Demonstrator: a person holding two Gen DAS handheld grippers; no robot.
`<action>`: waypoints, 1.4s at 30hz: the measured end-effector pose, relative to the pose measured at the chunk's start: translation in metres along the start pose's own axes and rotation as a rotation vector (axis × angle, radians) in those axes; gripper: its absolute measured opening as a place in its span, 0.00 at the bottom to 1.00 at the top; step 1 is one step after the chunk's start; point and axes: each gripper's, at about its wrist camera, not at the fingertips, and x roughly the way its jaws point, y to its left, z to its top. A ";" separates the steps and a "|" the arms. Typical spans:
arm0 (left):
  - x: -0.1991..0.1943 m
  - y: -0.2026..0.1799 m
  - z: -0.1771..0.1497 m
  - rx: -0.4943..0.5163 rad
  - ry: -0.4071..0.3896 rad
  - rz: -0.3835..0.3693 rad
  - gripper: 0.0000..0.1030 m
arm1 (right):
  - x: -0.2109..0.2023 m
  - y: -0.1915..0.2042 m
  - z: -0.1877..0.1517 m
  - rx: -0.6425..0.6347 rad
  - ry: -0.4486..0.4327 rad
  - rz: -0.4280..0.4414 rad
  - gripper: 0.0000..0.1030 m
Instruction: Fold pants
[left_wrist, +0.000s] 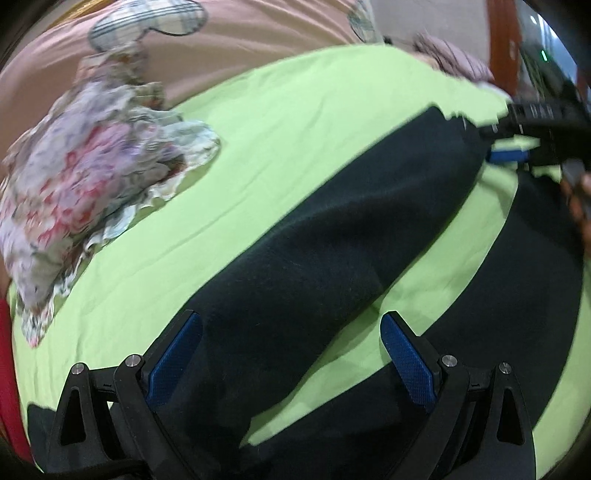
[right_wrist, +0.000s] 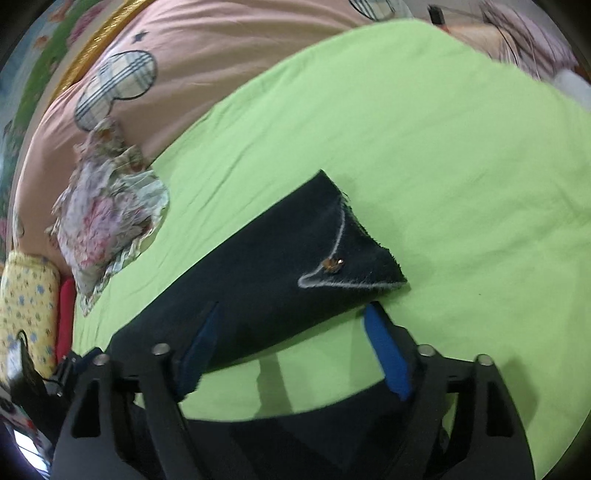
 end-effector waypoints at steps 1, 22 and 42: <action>0.003 -0.002 -0.001 0.016 0.005 0.003 0.94 | 0.001 0.000 0.000 0.003 -0.002 -0.001 0.68; -0.051 0.030 -0.007 -0.106 -0.041 -0.158 0.06 | -0.072 0.033 0.008 -0.045 -0.133 0.123 0.06; -0.097 -0.032 -0.077 -0.023 -0.021 -0.204 0.05 | -0.101 -0.031 -0.087 0.047 -0.033 0.077 0.06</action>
